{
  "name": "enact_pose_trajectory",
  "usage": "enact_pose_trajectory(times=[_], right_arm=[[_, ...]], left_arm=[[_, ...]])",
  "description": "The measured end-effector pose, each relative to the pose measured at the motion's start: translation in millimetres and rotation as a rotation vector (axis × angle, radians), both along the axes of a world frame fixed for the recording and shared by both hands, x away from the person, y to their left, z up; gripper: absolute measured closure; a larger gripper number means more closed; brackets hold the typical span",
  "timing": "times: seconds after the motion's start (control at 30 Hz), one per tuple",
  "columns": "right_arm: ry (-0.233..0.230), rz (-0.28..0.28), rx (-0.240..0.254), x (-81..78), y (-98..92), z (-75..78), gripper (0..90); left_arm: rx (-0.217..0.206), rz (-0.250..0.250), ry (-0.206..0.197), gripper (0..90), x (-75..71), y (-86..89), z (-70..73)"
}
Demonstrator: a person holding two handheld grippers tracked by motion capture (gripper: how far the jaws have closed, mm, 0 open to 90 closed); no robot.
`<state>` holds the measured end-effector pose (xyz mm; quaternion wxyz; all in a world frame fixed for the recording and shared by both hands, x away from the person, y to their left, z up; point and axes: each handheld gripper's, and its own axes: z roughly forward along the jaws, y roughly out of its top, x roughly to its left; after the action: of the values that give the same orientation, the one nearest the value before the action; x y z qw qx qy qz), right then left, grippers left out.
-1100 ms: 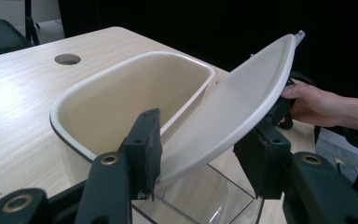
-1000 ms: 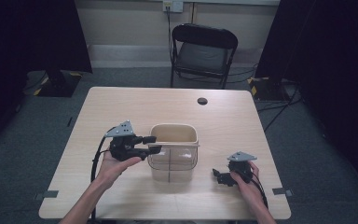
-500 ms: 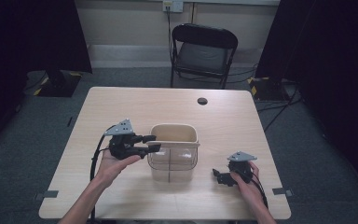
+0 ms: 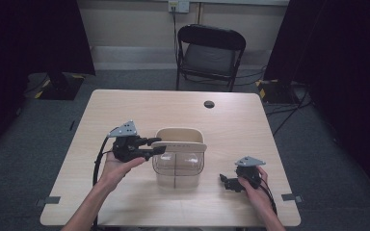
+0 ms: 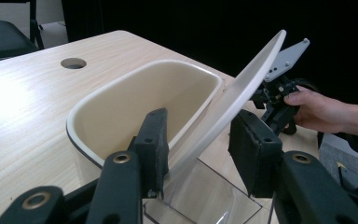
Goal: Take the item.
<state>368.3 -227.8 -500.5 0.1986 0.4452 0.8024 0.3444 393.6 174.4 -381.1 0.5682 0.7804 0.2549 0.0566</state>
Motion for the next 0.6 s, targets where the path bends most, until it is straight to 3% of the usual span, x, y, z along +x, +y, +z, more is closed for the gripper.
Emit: enact_pose_trajectory(times=[0.13,0.47,0.6], right_arm=[[0.0,0.0,0.0,0.0,0.0,0.0,11.6],[0.0,0.0,0.0,0.0,0.0,0.0,11.5],[0.0,0.0,0.0,0.0,0.0,0.0,11.6]], left_arm=[[-0.014,0.003,0.016,57.9,2.4,-0.4,0.1],[0.002,0.006,0.003,59.9,6.7,-0.4,4.0],[-0.014,0.007,0.006,59.9,7.6,-1.0,4.4]])
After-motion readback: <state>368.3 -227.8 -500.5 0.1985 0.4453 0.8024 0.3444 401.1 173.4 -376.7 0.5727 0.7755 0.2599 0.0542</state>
